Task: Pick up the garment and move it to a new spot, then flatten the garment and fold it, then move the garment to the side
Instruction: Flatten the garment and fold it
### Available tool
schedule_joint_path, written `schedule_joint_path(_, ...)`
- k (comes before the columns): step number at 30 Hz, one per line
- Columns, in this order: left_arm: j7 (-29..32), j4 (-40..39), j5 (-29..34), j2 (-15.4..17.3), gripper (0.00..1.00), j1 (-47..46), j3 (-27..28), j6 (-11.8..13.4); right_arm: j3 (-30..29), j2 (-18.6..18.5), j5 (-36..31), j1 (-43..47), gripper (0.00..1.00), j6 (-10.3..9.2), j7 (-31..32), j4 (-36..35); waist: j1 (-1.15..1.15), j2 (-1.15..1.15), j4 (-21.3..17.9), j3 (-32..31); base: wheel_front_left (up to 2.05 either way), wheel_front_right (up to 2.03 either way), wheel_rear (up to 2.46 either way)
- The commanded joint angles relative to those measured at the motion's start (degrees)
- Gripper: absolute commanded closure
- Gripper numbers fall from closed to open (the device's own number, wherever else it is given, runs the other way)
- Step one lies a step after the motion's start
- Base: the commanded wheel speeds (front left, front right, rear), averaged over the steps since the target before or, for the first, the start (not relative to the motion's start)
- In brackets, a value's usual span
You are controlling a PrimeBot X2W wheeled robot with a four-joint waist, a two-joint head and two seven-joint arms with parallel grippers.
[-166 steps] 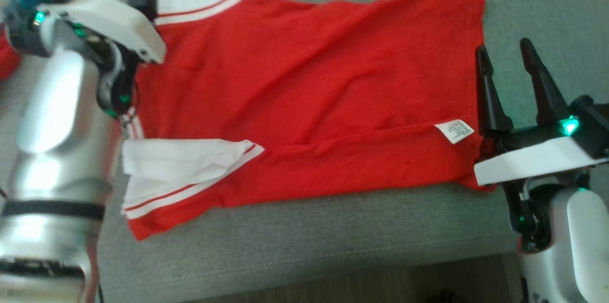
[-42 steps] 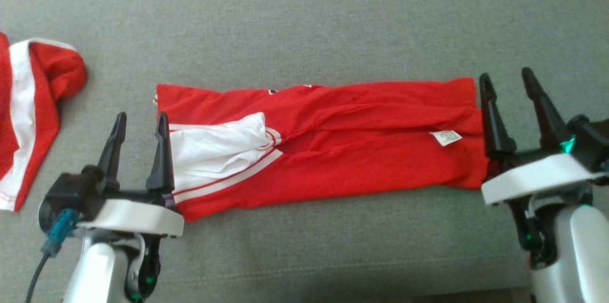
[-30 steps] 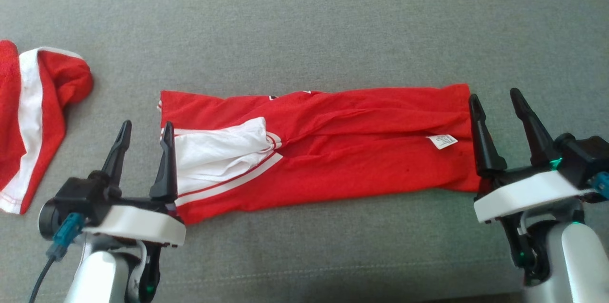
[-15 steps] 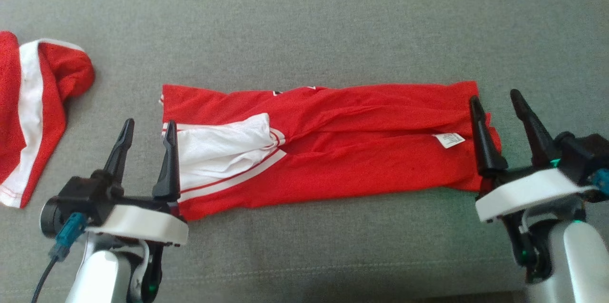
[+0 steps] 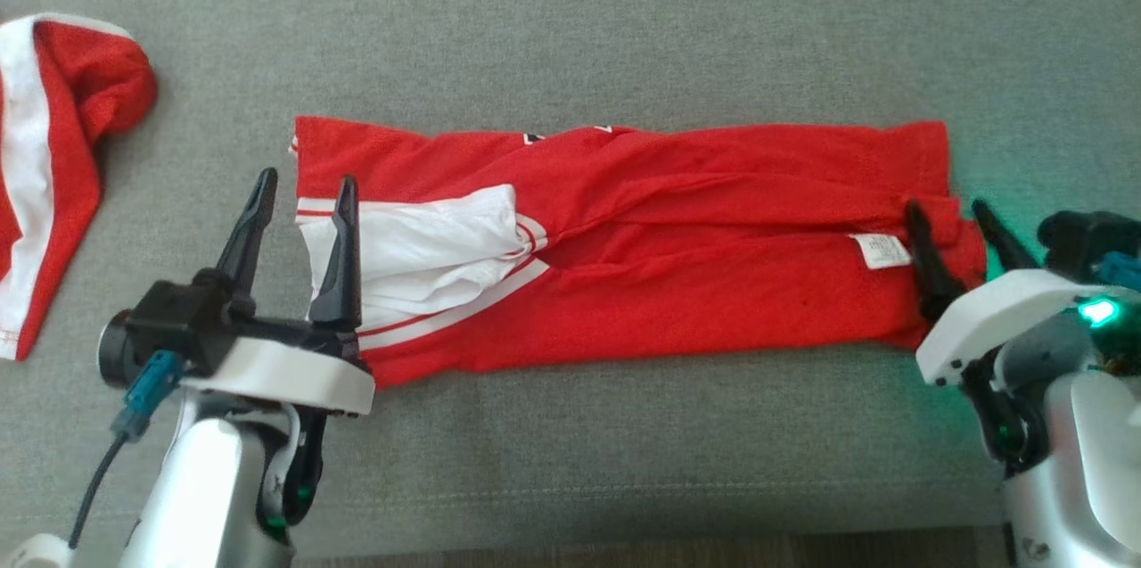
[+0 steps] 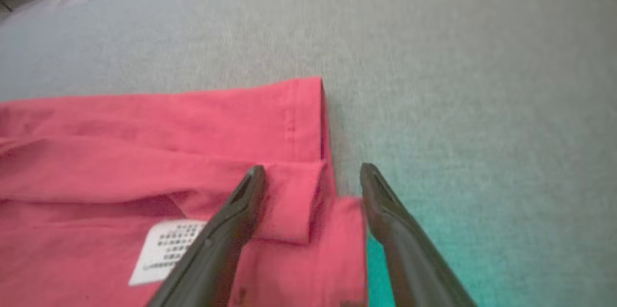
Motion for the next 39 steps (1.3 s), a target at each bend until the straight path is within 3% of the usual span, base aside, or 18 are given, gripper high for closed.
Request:
schedule_joint_path(1, -0.7, -1.3, 0.2, 0.5, 0.0, -2.0, 1.5, -0.3, 0.5, 0.0, 0.2, -0.4, 0.0, -0.04, 1.8, -0.9, 0.0, 0.0, 0.0, 0.5, 0.0, 0.0, 0.0)
schedule_joint_path(9, -1.5, 0.2, 0.0, 0.4, 0.0, -3.2, 1.3, -0.6, 1.0, 2.1, 1.3, 1.7, 0.0, -0.04, 7.5, 0.2, 0.0, 0.0, -0.5, 1.2, 0.0, 0.0, 0.0)
schedule_joint_path(10, -1.5, 0.3, 0.0, 0.4, 0.0, -3.3, 1.3, -0.6, 1.2, 2.2, 1.3, 1.9, 0.15, -0.04, 7.6, 0.0, 0.0, 0.0, -0.5, 1.2, 0.0, 0.0, 0.0)
schedule_joint_path(12, -1.6, 0.5, 0.0, 0.5, 0.0, -3.4, 1.2, -0.6, 1.6, 2.6, 1.6, 2.4, 1.0, -0.04, 7.9, -0.3, 0.0, 0.0, -0.6, 1.2, 0.0, 0.0, 0.0)
schedule_joint_path(25, -2.1, 1.2, -0.3, 0.8, 0.0, -3.5, 1.3, -0.1, -0.8, 2.7, 2.3, 2.3, 1.0, -0.04, 6.0, -3.0, 0.0, 0.0, -1.0, 0.0, 0.0, 0.0, 0.0)
schedule_joint_path(39, -2.1, 1.2, -1.1, 1.0, 0.0, -2.3, 1.2, 0.7, -11.9, -3.1, 2.7, 5.7, 1.0, -0.04, 9.1, -10.1, 0.0, 0.0, -0.9, -2.3, 0.0, 0.0, 0.0)
